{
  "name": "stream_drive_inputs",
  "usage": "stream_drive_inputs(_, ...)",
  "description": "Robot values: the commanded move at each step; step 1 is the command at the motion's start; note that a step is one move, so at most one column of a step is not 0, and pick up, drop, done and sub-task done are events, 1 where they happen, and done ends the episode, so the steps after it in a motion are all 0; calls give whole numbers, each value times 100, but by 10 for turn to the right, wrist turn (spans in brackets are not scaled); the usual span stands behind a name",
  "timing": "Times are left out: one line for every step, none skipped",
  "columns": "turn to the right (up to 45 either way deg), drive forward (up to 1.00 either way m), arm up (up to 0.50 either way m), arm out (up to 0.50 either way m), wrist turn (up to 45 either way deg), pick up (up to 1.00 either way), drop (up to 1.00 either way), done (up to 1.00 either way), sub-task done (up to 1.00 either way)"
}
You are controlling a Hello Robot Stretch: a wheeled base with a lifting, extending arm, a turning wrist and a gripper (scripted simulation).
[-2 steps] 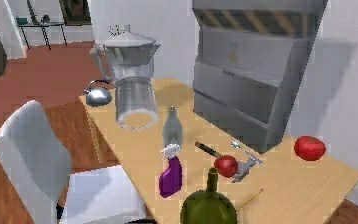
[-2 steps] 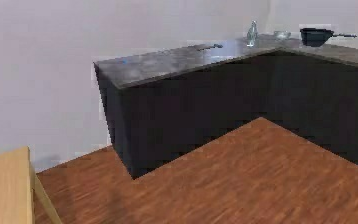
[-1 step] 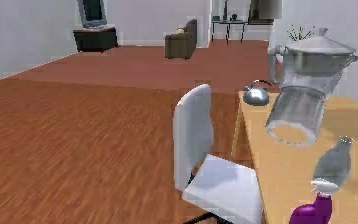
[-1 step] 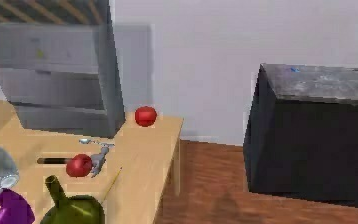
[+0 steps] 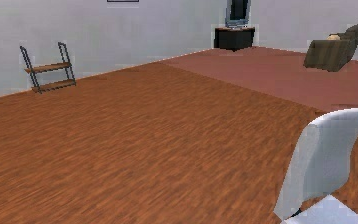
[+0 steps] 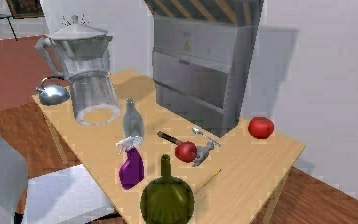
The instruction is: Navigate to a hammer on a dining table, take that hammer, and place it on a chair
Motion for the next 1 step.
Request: stream_drive_inputs(0,0,50,0,0,0,0,0,0)
